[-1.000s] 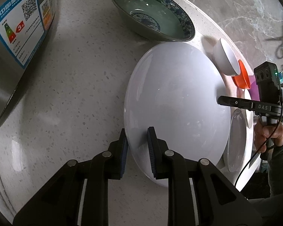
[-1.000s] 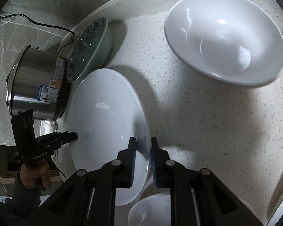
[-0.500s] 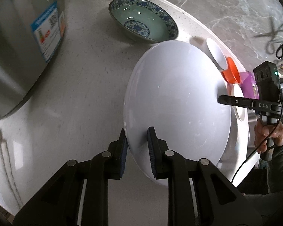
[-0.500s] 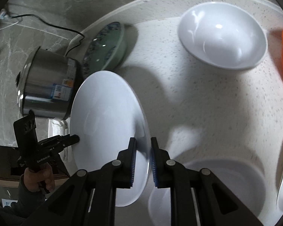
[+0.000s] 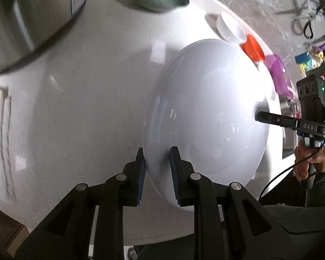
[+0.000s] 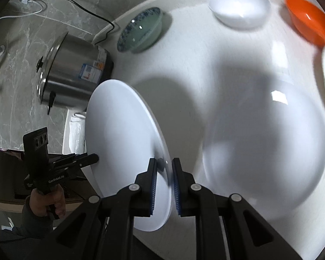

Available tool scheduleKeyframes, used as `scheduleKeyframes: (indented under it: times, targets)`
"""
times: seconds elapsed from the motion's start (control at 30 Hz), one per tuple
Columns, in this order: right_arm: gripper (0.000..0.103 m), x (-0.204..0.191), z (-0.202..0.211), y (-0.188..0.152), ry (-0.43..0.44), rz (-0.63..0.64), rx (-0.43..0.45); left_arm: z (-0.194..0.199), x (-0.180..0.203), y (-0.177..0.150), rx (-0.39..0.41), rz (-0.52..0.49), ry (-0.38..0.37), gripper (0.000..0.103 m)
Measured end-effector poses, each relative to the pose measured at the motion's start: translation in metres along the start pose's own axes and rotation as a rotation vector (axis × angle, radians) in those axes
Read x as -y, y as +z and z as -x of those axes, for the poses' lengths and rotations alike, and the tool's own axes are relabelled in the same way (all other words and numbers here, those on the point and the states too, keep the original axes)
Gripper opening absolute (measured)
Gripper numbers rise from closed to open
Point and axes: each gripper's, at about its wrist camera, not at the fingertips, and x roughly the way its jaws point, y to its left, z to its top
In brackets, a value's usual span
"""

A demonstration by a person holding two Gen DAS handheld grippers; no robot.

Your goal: Organize plates and bowls

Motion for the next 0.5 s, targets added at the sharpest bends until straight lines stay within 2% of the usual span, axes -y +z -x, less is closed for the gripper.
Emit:
scheduleKeyframes:
  times: [0.2, 0.5]
  targets:
    - [0.017, 0.022, -0.020, -0.038, -0.013, -0.090, -0.014, -0.020, -0.001, -0.022, -0.054, -0.033, 0.007, 0.020]
    - [0.017, 0.031, -0.028, -0.051, -0.035, -0.118, -0.002, -0.040, -0.008, -0.026, -0.076, -0.056, 0.006, 0.021]
